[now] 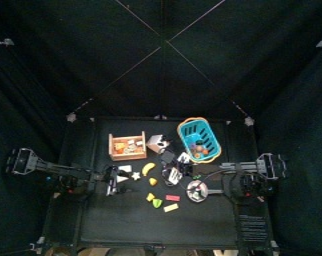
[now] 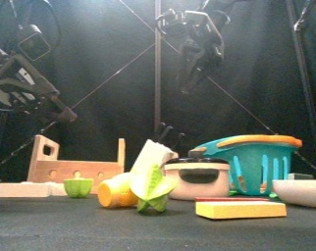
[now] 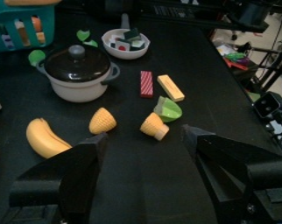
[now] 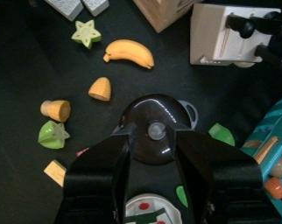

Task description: Grab corn top

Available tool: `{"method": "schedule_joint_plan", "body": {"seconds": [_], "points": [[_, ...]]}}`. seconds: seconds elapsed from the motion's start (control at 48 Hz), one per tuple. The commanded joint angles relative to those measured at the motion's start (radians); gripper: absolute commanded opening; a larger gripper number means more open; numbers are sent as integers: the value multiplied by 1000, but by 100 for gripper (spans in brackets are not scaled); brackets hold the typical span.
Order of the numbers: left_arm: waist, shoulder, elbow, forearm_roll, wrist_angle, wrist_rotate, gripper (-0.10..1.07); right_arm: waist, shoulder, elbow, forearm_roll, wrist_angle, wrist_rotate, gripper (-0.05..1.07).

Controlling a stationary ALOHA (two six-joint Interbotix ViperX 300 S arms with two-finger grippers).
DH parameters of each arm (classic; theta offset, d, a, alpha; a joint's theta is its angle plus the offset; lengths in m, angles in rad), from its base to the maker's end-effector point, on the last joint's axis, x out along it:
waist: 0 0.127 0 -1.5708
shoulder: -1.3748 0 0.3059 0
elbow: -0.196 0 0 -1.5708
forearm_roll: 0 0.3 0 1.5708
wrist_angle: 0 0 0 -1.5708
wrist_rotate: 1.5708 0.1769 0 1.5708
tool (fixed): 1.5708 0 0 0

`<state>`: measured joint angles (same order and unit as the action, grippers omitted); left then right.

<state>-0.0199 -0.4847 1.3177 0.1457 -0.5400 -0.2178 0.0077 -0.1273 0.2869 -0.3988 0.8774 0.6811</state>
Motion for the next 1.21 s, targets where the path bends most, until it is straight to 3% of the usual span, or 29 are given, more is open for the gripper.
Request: {"method": "schedule_joint_plan", "body": {"seconds": [0.0,0.375,0.542,0.75,0.917,1.188], "points": [[2,-2,0,-5,-3,2,100,20,-34,31,-54,-52,57,74],[28,-21,0,3,-5,3,100,52,-44,175,-207,-252,287,74],[32,-21,2,2,-3,3,100,51,-46,262,-288,-423,428,74],[32,-21,2,2,-5,2,100,46,-12,308,-414,-592,558,74],[32,-21,3,2,-5,2,100,43,38,288,-456,-598,575,74],[32,-21,5,0,-5,0,100,40,133,207,-433,-557,578,73]]}}
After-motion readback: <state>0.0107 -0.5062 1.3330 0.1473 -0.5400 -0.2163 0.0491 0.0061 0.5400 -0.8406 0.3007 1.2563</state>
